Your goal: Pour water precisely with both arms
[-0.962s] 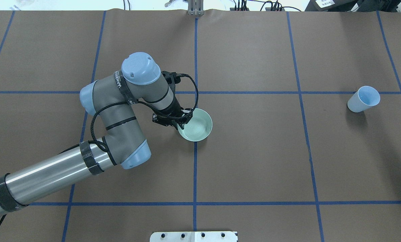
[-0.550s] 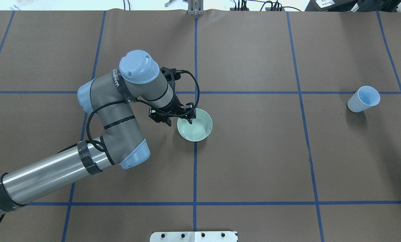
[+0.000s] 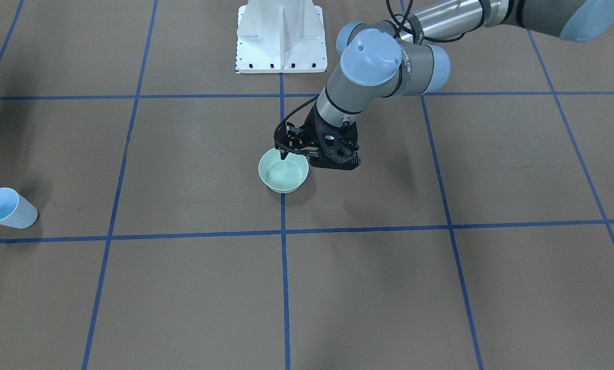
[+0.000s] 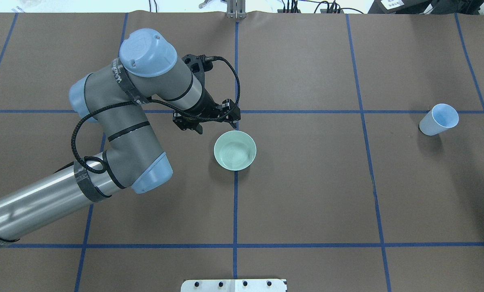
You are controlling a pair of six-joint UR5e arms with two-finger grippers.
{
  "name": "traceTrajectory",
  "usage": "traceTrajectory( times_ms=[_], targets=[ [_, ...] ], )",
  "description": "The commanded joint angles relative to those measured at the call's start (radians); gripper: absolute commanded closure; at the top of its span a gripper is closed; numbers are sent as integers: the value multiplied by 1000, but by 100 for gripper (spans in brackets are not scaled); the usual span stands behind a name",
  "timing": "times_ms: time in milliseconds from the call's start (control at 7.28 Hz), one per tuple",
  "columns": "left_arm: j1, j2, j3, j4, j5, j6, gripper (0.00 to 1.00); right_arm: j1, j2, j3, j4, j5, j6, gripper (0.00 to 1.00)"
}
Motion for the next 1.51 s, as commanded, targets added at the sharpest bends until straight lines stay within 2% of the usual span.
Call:
traceTrajectory(
  times_ms=[0,137,275,550,687,962,1374],
  targets=[
    [-9,1,-16,13,0,-3,1,-97,5,-191,563,-62,279,1],
    [-15,1,-14,13,0,-3,1,-174,6,-198,702,-166,399,1],
    [-19,7,-14,13,0,-3,1,-201,5,-210,827,-206,429,2],
    [-22,13,-16,13,0,-3,1,-202,0,-291,997,-208,429,3],
    [-22,15,-19,13,0,-4,1,-204,0,-306,1034,-223,429,3],
    [-22,21,-22,13,0,-6,1,-237,0,-313,1045,-313,423,3],
    [-22,23,-25,13,2,-4,1,-254,0,-326,1079,-337,429,3]
  ],
)
